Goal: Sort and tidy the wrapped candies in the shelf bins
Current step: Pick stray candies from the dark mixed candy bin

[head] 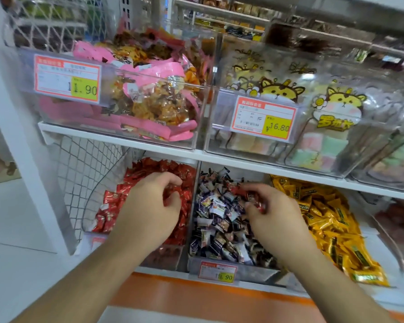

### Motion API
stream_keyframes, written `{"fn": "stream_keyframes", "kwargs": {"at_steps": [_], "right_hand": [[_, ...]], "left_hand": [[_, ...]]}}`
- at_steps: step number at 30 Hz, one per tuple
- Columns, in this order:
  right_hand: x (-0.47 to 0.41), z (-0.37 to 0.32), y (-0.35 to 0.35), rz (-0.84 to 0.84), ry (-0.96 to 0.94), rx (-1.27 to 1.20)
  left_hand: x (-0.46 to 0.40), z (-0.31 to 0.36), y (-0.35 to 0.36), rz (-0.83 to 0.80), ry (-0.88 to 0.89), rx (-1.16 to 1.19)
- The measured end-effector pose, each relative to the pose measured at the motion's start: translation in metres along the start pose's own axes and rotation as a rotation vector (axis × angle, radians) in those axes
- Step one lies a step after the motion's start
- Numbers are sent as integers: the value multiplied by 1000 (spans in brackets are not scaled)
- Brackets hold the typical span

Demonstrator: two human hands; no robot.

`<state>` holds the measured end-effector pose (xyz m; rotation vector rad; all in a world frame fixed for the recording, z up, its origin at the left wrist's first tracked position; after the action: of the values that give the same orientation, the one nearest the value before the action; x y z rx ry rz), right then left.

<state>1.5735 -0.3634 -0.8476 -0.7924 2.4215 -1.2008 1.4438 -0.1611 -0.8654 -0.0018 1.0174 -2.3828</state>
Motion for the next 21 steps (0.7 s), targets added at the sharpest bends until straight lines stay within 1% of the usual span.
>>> {"fn": "stream_keyframes", "kwargs": {"at_steps": [4,7,9,12,16,21], "right_hand": [[14,40,-33,90,97,158],[19,62,-38,59,123,169],[22,72,-36,4,116,123],[23,85,-30,-35,133,54],[23,94,-28,-33,134,-61],[18,104,-29,-29,84,-100]], "left_hand": [[11,29,22,-61,171,-44],[14,49,49,-158,237,-49],[9,58,73,-232,247,-55],[-12,69,109,-297,235,-69],[-49,76,148,-317,172,-168],[-79,73,178,-374,190,-220]]}}
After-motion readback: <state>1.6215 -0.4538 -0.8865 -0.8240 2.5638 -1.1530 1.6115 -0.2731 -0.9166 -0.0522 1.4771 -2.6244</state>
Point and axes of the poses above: each hand's wrist, its own x-axis away from the middle knuckle, its own y-axis out of the palm, z = x × y, the point moved 1 cm from there along -x, towards the middle knuckle, and after that the axes turned 11 degrees about -z, right-handed, at the moved point
